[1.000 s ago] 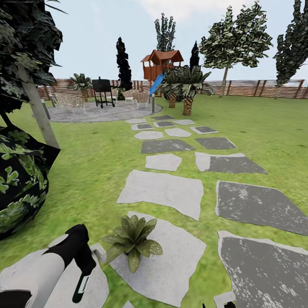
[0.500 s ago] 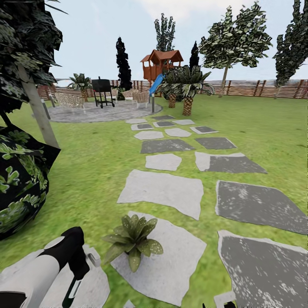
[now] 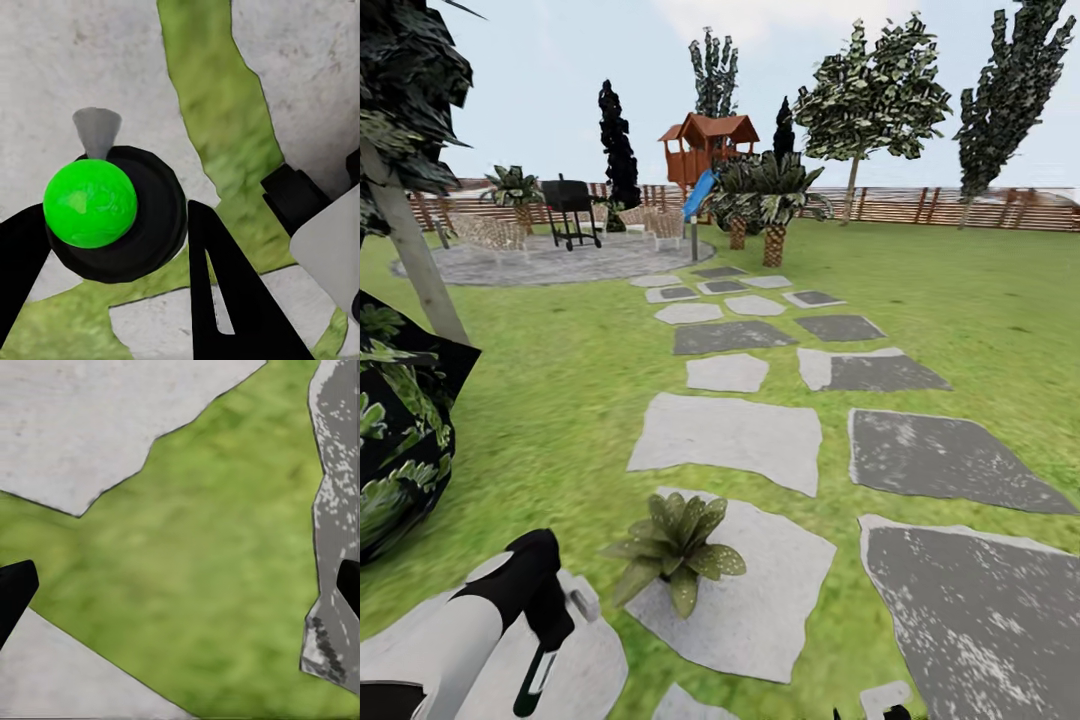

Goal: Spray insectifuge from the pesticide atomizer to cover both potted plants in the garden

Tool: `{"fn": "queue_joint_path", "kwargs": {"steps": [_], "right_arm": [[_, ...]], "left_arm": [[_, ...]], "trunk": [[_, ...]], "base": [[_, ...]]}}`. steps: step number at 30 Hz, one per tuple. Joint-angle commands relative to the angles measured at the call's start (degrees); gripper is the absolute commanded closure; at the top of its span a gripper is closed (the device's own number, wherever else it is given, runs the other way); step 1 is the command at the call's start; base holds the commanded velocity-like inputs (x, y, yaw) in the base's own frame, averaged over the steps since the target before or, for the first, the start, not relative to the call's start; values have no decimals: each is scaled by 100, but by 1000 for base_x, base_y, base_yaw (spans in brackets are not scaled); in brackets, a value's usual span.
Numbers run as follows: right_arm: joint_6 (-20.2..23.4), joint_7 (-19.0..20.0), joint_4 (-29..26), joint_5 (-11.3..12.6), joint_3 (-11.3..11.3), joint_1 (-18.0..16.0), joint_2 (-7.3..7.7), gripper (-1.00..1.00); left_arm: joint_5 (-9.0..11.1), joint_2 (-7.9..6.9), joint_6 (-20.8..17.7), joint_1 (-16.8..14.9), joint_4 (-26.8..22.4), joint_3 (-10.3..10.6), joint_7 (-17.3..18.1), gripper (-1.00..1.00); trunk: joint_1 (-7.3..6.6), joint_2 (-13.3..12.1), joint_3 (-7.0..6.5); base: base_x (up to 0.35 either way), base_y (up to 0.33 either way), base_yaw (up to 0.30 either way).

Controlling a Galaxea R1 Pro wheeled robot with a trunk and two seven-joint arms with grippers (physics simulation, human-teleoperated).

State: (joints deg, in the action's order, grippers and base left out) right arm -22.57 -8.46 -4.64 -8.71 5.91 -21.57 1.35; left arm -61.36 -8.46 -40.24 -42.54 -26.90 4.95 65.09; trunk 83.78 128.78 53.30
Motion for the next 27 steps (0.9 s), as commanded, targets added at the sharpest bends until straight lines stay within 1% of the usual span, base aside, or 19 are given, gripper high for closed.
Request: {"fn": "queue_joint_path", "kwargs": {"steps": [1,8,11,13,16,19,21,25,27], "right_arm": [[-2,-59,7,-43,46,-5,0,-100],[-3,-59,7,-43,48,-5,2,-100],[-2,-59,7,-43,47,-5,3,-100],[-2,-59,7,-43,50,-5,1,-100],[-2,-59,7,-43,51,-5,2,-100],[-2,-59,7,-43,51,-5,3,-100],[-2,-59,7,-43,51,-5,2,-100],[-2,-59,7,-43,51,-5,-1,-100],[-2,-59,7,-43,51,-5,0,-100]], "left_arm": [[-6,-6,-45,0,-34,22,39,100],[1,-4,-45,0,-78,-6,48,100],[7,-23,-17,0,-78,-52,48,100],[8,-65,12,0,-35,-151,42,100],[8,-90,29,21,9,-188,37,100],[9,-94,36,135,17,-202,-80,100],[24,-94,73,157,18,-204,-163,100],[298,-42,171,166,-47,-218,-212,100],[358,-21,178,167,-68,-215,-215,100]], "trunk": [[-1,2,5],[-1,2,5],[-1,2,5],[-1,2,5],[-1,2,5],[-1,2,5],[-1,2,5],[-1,2,5],[-1,2,5]], "base": [[-1,17,-259],[0,3,-256],[0,0,-48],[0,0,-10],[0,0,-3],[0,0,0],[0,0,0],[0,0,0],[0,3,0]]}}
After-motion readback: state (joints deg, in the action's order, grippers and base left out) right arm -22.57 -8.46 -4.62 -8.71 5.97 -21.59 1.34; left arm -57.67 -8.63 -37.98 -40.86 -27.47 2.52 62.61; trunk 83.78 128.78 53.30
